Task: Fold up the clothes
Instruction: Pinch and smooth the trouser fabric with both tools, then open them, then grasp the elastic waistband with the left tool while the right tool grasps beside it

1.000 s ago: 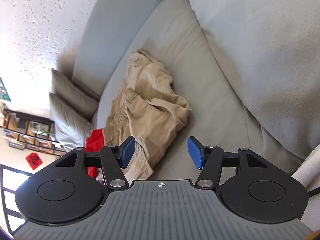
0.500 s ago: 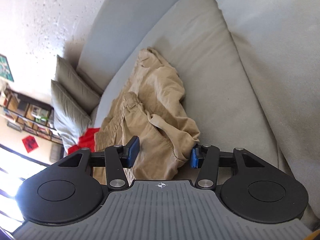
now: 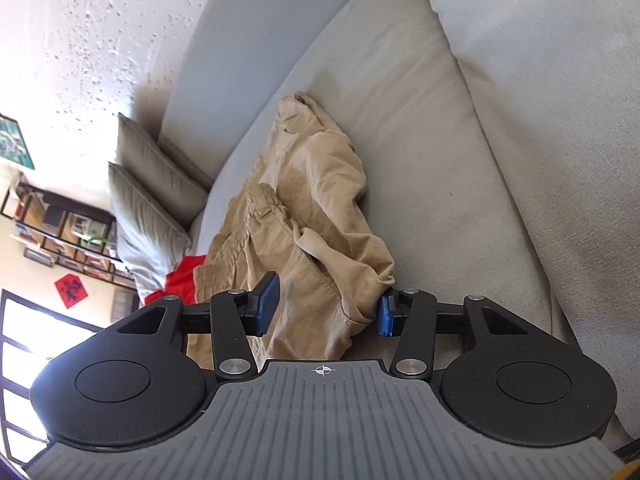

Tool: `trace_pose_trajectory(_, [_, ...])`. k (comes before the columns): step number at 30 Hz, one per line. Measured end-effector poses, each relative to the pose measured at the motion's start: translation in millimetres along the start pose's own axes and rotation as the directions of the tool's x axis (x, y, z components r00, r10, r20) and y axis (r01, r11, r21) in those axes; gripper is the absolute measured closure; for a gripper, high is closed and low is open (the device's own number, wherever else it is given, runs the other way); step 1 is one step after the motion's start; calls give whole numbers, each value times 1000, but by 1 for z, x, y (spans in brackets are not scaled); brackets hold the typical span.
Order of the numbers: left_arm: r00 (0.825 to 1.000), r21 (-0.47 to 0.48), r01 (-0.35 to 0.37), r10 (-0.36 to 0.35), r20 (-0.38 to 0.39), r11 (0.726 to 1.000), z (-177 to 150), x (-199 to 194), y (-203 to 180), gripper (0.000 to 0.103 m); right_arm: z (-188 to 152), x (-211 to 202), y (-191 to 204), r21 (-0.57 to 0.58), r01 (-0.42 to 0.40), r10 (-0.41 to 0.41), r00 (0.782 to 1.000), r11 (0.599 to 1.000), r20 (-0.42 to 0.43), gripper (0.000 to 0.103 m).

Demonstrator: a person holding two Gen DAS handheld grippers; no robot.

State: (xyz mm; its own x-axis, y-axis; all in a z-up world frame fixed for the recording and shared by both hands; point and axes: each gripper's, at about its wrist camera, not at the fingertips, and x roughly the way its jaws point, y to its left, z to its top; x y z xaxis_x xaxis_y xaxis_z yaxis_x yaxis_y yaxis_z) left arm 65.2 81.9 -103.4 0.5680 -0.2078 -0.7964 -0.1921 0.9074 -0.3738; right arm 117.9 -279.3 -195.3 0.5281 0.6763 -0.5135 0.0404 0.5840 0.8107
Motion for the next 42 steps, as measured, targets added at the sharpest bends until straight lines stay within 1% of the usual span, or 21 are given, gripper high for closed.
trace_pose_trajectory(4, [996, -78, 89, -87, 29, 993, 0, 1, 16, 42, 1, -1, 0, -10, 2, -2, 1000, 1000, -17, 54])
trace_pose_trajectory(7, [996, -96, 92, -90, 23, 991, 6, 2, 12, 43, 5, 2, -2, 2, -6, 6, 1000, 1000, -27, 54])
trace_pose_trajectory(9, [999, -38, 45, -44, 21, 998, 8, 0, -1, 57, 8, 7, -3, 10, -15, 15, 1000, 1000, -28, 54])
trace_pose_trajectory(10, [1000, -15, 16, -16, 23, 1000, 9, -1, -7, 60, 9, 10, -2, 11, -18, 19, 999, 1000, -28, 54])
trace_pose_trajectory(12, [998, 32, -52, 51, 31, 998, 11, -2, -20, 71, 11, 18, 3, -12, -10, 10, 1000, 1000, -30, 54])
trace_pose_trajectory(13, [996, 75, -83, 80, 43, 994, 12, -3, -29, 72, 11, 21, 6, -27, -3, 3, 1000, 1000, -30, 65])
trace_pose_trajectory(15, [989, 181, -142, 131, 75, 973, 12, -5, -47, 80, 9, 25, 17, -104, 62, -65, 998, 993, -23, 90])
trace_pose_trajectory(16, [984, 240, -172, 153, 96, 955, 11, -7, -56, 81, 6, 25, 23, -134, 83, -85, 996, 988, -11, 93])
trace_pose_trajectory(19, [978, 374, -187, 137, 158, 908, 12, -14, -76, 84, -2, 9, 39, -172, 139, -128, 989, 975, 75, 96])
trace_pose_trajectory(22, [980, 465, -147, 65, 186, 873, 19, -20, -89, 84, -14, -17, 49, -151, 204, -178, 969, 967, 169, 97])
trace_pose_trajectory(23, [982, 475, -133, 51, 182, 870, 23, -20, -91, 84, -19, -30, 47, -120, 224, -199, 961, 967, 194, 97])
trace_pose_trajectory(26, [992, 419, -94, 48, 119, 903, 34, -13, -81, 84, -37, -55, 37, -45, 259, -245, 948, 965, 203, 97])
trace_pose_trajectory(30, [997, 343, -68, 48, 66, 937, 31, -15, -59, 86, -52, -56, 22, 31, 242, -244, 959, 970, 144, 97])
trace_pose_trajectory(32, [998, 295, -50, 40, 40, 954, 29, -18, -45, 85, -60, -56, 26, 26, 242, -243, 960, 970, 141, 96])
trace_pose_trajectory(33, [999, 264, -46, 41, 25, 963, 28, -20, -38, 80, -63, -55, 29, 19, 249, -249, 959, 968, 133, 96])
trace_pose_trajectory(34, [999, 234, -44, 43, 10, 971, 28, -21, -32, 77, -65, -55, 32, 8, 261, -260, 958, 965, 119, 90])
trace_pose_trajectory(35, [998, 224, -55, 58, -8, 973, 27, -25, -28, 69, -66, -53, 35, -4, 276, -274, 957, 961, 97, 87])
trace_pose_trajectory(37, [997, 219, -72, 79, -26, 973, 25, -37, -21, 63, -63, -59, 44, -45, 330, -327, 943, 943, 58, 66])
trace_pose_trajectory(38, [996, 230, -86, 92, -16, 969, 23, -44, -20, 58, -62, -67, 52, -85, 352, -348, 936, 932, 63, 63])
trace_pose_trajectory(40, [993, 251, -115, 112, 28, 961, 22, -59, -21, 59, -59, -88, 70, -171, 387, -371, 921, 906, 121, 53])
trace_pose_trajectory(42, [995, 267, -74, 52, 89, 961, 26, -74, -24, 59, -55, -109, 88, -226, 410, -373, 908, 883, 189, 47])
